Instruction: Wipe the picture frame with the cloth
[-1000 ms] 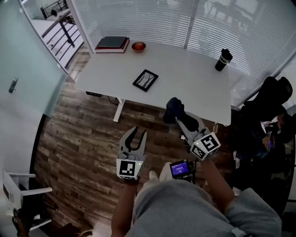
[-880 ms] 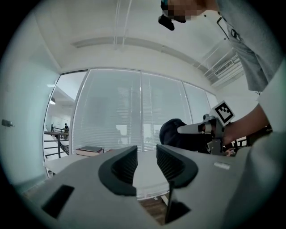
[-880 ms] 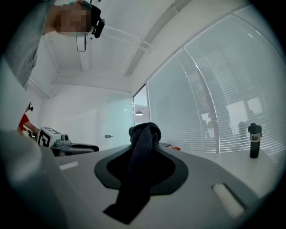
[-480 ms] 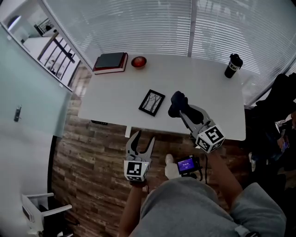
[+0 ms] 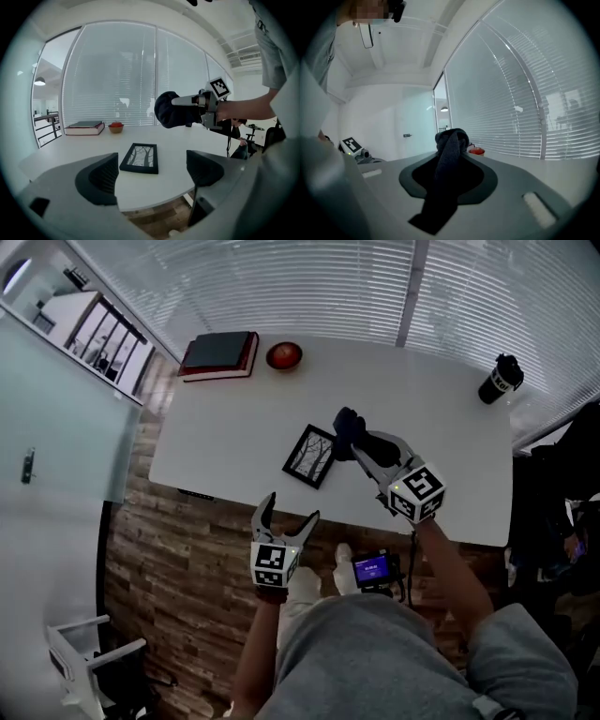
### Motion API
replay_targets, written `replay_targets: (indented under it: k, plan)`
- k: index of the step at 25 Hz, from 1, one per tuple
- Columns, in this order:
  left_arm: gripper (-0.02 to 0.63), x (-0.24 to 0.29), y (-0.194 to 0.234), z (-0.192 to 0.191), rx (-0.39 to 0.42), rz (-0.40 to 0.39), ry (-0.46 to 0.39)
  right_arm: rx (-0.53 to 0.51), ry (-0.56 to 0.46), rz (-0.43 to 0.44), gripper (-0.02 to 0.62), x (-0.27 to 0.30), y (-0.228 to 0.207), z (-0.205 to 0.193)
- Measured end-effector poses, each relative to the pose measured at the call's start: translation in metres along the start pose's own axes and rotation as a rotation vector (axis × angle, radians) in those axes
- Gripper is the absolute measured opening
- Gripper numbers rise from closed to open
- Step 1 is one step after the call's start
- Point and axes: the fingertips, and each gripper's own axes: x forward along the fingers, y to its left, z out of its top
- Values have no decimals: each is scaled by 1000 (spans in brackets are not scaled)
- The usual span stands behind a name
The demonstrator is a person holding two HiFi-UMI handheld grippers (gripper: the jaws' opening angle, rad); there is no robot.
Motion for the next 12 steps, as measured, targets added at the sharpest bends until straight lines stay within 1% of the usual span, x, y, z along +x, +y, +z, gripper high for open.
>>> replay_targets:
  k: [2, 3, 4, 6, 9, 12]
  plan:
    - [461, 14, 11, -8, -10, 1, 28, -28, 62, 20, 104, 19, -6, -9]
    - [463, 20, 16, -9, -18, -4, 28, -45, 94, 27, 106, 29, -10, -14]
    - [461, 27, 21, -8, -24, -12, 21, -60, 125, 32, 106, 39, -14, -19]
    - [434, 41, 30, -6, -17, -32, 17, -84, 177, 41, 106, 61, -22, -28]
    - [458, 56, 42, -17, 5, -69, 77, -87, 251, 50, 107, 90, -29, -44]
    - [482, 68, 53, -25, -9, -105, 121, -122, 325, 23, 110, 115, -41, -62]
